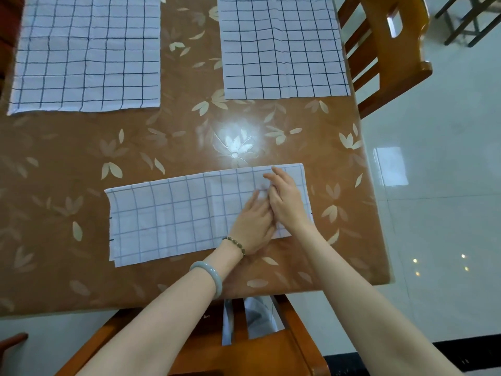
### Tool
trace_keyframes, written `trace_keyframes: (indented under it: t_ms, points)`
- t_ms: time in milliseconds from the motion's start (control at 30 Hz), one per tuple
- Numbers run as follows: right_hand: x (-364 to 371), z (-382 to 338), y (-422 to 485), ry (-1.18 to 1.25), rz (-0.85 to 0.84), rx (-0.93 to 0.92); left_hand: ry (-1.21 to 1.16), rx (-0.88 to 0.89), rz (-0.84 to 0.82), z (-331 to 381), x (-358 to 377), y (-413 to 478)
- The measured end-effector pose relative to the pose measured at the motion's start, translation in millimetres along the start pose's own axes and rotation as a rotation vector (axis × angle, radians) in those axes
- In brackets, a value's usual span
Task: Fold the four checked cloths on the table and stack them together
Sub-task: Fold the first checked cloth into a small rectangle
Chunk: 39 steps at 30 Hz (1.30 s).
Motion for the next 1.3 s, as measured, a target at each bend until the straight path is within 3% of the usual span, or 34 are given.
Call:
trace_keyframes:
  t_ms: [100, 233, 400, 733, 933, 1167, 1300]
  points:
    - [7.6, -13.1, 12.2, -0.137, 0.075, -0.091, 0.01, -0.3, 0.259, -48.3, -41.5, -18.6]
    - [59.7, -45.2, 14.2, -0.411, -0.004, -0.333, 0.153, -0.492, 0.089, -96.4, -44.3, -49.5]
    - [94.5, -33.7, 14.3, -0.684, -0.043, -0.34, 0.197, -0.492, -0.033, -112.5, -37.2, -54.4]
    - [98.8, -31.4, 15.4, -0.711, -0.056, -0.305, 0.255, -0.503, -0.135, -190.3, -97.4, -101.6]
    - [64.2, 17.6, 26.6, -0.775, -0.074, -0.109, 0.261, -0.577, -0.147, -234.7, -133.2, -146.1]
    - [17.8, 61.1, 31.3, -0.82, -0.057, 0.031, 0.272, -0.693, -0.129, -255.9, -155.1, -172.6]
    - [28.0, 12.9, 24.4, -0.799, 0.115, -0.039, 0.225, -0.9, 0.089, -242.3, -170.8, -180.0]
Point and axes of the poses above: each hand's wrist, its own y-axis towards the middle knuckle, its own x-axis out of the palm, z = x × y, the point moved 7 cm from there along y, towards the middle knuckle, and after that the axes turned 13 degrees about -y, right-handed, at the moved point
